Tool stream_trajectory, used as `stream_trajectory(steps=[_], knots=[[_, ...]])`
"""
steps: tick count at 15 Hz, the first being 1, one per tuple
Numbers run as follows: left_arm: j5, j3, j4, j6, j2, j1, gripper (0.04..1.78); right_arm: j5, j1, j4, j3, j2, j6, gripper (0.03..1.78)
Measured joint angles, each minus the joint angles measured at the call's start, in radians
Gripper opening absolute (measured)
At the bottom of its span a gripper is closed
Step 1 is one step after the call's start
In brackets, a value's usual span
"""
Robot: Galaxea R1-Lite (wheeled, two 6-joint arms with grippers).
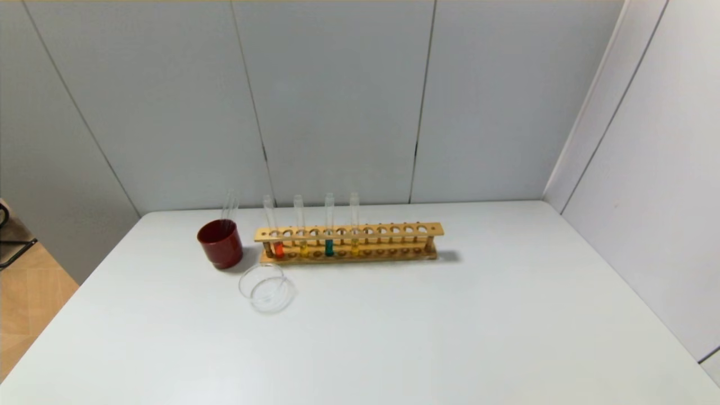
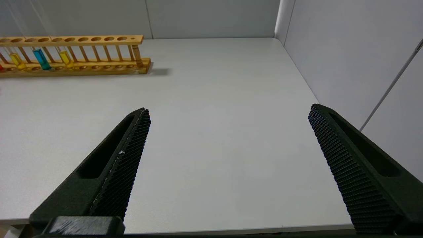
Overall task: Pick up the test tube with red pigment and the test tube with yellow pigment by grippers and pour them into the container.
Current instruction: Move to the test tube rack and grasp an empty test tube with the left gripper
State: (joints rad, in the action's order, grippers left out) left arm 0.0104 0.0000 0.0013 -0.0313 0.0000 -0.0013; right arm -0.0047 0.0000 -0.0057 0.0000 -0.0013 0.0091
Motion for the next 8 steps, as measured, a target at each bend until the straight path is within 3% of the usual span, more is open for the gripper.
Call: stream_trajectory(steps=[5, 8], knots=[[0.021, -0.011, 0.004, -0.042, 0.000, -0.001, 1.75, 0.000, 0.000, 0.000, 0.000, 0.000, 0.000, 1.75], [0.080, -0.118, 0.064, -0.062, 0.012, 0.000, 1.75, 0.000, 0.000, 0.000, 0.000, 0.000, 0.000, 1.75]])
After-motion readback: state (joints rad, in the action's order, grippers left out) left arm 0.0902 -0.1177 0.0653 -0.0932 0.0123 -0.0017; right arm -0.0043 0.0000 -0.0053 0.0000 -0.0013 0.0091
